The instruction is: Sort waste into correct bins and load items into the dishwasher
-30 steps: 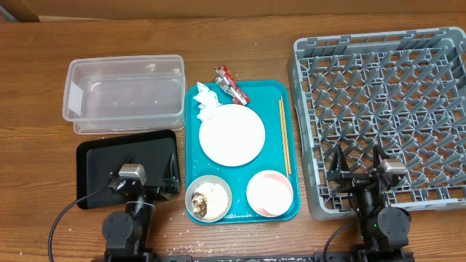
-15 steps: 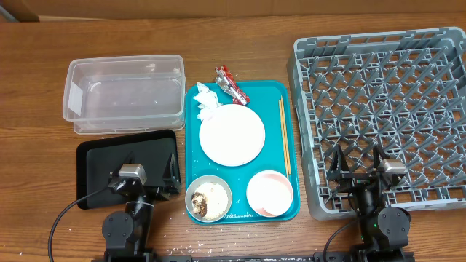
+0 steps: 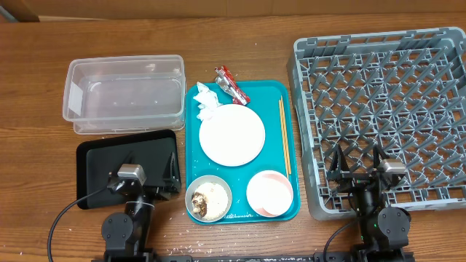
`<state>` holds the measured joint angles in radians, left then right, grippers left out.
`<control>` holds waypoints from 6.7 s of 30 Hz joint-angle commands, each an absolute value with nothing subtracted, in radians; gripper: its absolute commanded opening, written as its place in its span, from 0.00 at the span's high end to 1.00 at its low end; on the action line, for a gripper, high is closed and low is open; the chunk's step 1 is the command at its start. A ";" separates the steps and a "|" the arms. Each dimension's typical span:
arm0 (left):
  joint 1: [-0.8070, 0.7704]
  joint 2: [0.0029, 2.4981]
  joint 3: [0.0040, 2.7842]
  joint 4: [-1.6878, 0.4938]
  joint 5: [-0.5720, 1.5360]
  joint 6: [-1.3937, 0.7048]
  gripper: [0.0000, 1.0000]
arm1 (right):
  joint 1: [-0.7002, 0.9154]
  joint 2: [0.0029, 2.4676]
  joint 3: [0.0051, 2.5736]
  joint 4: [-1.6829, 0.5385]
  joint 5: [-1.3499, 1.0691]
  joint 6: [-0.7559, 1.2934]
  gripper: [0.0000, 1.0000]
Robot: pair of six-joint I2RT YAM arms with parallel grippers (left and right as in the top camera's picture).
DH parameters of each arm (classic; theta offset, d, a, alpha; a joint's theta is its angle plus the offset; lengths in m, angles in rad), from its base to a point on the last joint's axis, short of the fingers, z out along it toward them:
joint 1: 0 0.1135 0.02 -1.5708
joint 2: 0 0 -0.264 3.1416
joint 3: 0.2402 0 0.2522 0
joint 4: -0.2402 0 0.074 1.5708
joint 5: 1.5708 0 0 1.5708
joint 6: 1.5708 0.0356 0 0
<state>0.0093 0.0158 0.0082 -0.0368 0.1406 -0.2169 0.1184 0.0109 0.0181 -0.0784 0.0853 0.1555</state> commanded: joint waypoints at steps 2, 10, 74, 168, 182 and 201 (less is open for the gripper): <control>0.019 0.012 0.005 -0.025 0.292 -0.334 0.00 | 0.115 0.003 0.008 -0.053 0.082 0.157 0.00; 0.019 0.014 0.087 0.128 0.465 -0.427 0.00 | 0.115 0.004 0.069 0.038 -0.161 0.392 0.00; -0.408 1.132 1.610 -1.382 -0.015 -0.450 0.09 | 0.679 1.323 0.957 -1.115 -0.043 0.614 0.53; -0.112 1.503 1.703 -1.466 1.515 0.316 0.96 | 0.230 1.137 1.348 -0.776 -1.198 -0.013 0.11; -0.132 1.504 1.703 -1.457 1.466 0.338 0.97 | 0.344 1.180 1.348 -0.641 -1.277 0.061 0.52; -0.130 1.503 1.703 -1.371 1.580 0.336 0.96 | 0.352 1.178 1.348 -0.662 -1.232 0.104 0.04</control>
